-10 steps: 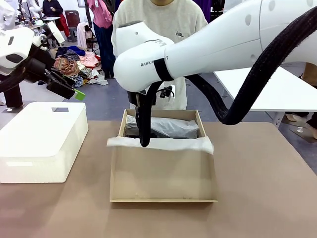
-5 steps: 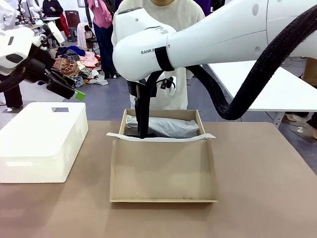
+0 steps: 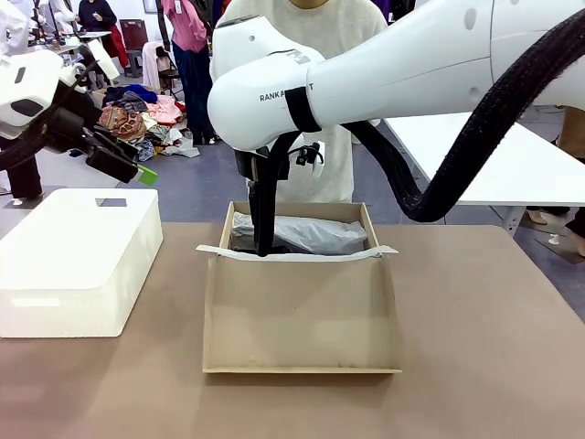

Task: Pack the shoes into the box.
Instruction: Close the Shoes Box.

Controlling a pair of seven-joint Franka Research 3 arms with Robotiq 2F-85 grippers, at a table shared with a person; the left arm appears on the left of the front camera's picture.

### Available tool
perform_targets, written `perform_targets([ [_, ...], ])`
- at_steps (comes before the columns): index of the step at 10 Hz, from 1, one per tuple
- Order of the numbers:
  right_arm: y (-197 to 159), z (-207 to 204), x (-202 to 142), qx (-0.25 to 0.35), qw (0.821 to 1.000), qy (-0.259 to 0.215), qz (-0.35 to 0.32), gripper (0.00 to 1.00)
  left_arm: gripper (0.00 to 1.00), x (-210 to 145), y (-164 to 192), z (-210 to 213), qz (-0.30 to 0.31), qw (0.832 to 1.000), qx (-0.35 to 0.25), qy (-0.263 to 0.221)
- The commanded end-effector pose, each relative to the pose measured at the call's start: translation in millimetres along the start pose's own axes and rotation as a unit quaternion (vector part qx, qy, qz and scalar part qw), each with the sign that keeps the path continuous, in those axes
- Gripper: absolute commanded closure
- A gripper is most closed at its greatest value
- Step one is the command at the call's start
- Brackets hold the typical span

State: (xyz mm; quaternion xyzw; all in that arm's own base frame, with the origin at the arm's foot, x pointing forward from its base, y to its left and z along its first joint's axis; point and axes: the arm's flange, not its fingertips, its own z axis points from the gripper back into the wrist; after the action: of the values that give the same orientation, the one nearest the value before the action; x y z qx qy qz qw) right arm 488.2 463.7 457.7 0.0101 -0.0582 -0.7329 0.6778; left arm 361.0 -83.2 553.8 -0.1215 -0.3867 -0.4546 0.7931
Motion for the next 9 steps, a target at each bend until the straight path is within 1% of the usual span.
perform_targets([
  [1, 1.9, 12.2, 9.7, 0.003, 1.0, 0.001, 0.017, 0.0, 0.0, -2.1, 0.4, -0.2, -0.003, 1.0, -0.006, -0.007],
  [2, 3.3, 23.9, 21.8, 0.009, 0.999, 0.005, 0.039, 0.0, 0.0, -2.1, 0.4, -0.2, -0.003, 1.0, -0.006, -0.007],
  [3, 3.8, 37.2, 34.2, 0.016, 0.995, 0.017, 0.098, 0.0, 0.0, -2.1, 0.4, -0.2, -0.003, 1.0, -0.006, -0.007],
  [4, 8.4, 48.8, 51.8, 0.029, 0.986, 0.016, 0.165, 0.0, 0.0, -2.1, 0.4, -0.2, -0.003, 1.0, -0.006, -0.007],
  [5, 10.2, 53.6, 63.1, 0.023, 0.978, 0.025, 0.208, 0.0, 0.0, -2.1, 0.4, -0.2, -0.003, 1.0, -0.006, -0.007],
  [6, 12.4, 59.3, 80.0, 0.004, 0.966, 0.037, 0.256, 0.0, 0.0, -2.1, 0.4, -0.2, -0.003, 1.0, -0.006, -0.007],
  [7, 13.7, 63.1, 95.3, -0.011, 0.95, 0.049, 0.308, 0.0, 0.0, -2.1, 0.4, -0.2, -0.003, 1.0, -0.006, -0.007],
  [8, 13.1, 66.6, 111.6, -0.016, 0.924, 0.064, 0.377, 0.0, 0.0, -2.1, 0.4, -0.2, -0.003, 1.0, -0.006, -0.007],
  [9, 12.7, 67.2, 127.9, -0.016, 0.899, 0.063, 0.432, 0.0, 0.0, -2.1, 0.4, -0.2, -0.003, 1.0, -0.006, -0.007],
])
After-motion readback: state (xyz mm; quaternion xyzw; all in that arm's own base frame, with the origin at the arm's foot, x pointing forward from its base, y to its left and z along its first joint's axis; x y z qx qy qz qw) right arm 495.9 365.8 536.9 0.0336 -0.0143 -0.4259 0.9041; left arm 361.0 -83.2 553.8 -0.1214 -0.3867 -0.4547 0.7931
